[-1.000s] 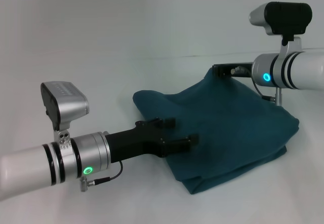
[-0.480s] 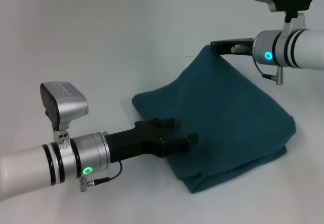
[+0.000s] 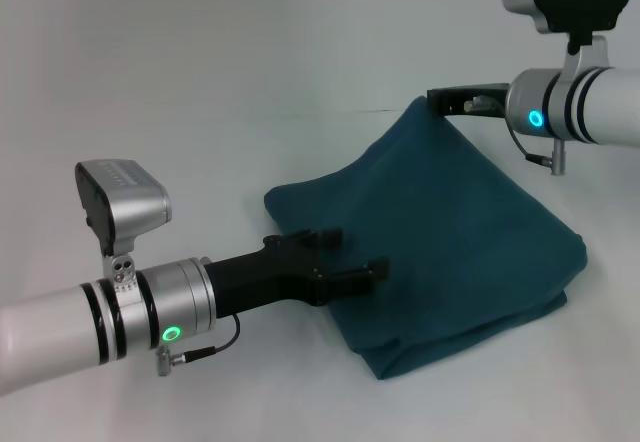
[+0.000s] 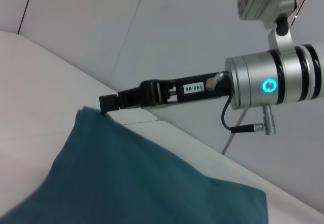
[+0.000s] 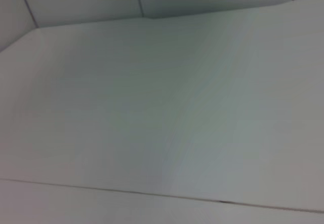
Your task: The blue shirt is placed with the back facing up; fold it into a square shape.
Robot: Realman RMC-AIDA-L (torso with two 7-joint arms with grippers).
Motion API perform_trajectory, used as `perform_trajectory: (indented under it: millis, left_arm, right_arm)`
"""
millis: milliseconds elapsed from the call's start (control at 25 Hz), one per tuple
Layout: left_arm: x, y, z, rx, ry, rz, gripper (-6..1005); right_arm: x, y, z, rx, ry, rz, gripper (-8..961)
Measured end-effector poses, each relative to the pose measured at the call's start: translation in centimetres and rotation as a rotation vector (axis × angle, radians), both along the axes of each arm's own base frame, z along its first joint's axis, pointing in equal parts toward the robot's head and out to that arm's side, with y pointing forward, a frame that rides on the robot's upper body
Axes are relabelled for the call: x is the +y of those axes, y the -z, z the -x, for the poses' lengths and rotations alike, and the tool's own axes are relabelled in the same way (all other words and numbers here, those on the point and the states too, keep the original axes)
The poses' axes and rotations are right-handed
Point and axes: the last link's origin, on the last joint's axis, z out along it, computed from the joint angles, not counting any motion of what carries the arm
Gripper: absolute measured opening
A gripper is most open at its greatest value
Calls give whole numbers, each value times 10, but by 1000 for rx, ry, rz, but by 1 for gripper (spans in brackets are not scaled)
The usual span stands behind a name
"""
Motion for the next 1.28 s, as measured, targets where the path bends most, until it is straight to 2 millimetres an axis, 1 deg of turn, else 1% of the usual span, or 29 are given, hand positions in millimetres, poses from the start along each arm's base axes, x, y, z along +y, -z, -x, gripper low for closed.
perform_trajectory:
  millis: [120, 200, 320, 440, 560, 760, 800, 880, 920, 960, 1000, 1200, 1280]
  left_arm:
    - [0, 0, 0, 1, 0, 0, 903]
    - [0, 0, 0, 0, 0, 0, 903]
    - [0, 0, -1, -4, -6, 2, 903]
    - [1, -1, 0, -7, -14, -2, 904]
    - [4, -3, 2, -8, -31, -19, 904]
    - [18, -6, 9, 12, -134, -63, 904]
    - [21, -7, 11, 19, -159, -68, 904]
    - [28, -9, 17, 40, -226, -86, 904]
    - [28, -9, 17, 40, -226, -86, 904]
    - [34, -11, 23, 50, -294, -100, 904]
    - [36, -12, 25, 51, -323, -105, 904]
    - [42, -14, 37, 52, -456, -120, 904]
    - [42, -13, 39, 57, -482, -120, 904]
  right_arm:
    - [-1, -2, -9, -5, 23, -24, 0]
    - [-1, -8, -14, -5, 34, -57, 58]
    - [-3, -22, -23, 11, 51, -114, 146]
    - [-8, -35, -30, 66, 62, -133, 250]
    - [-19, -41, -34, 128, 54, -96, 353]
    - [-36, -45, -37, 193, 33, 11, 592]
    - [-43, -47, -37, 224, 19, 40, 608]
    - [-45, -48, -37, 237, 10, 48, 640]
    - [-47, -49, -36, 248, -2, 57, 656]
    - [-49, -49, -35, 262, -15, 69, 672]
    - [-51, -50, -34, 273, -24, 77, 688]
    - [-58, -52, -30, 300, -61, 129, 768]
    - [-61, -52, -28, 308, -74, 153, 767]
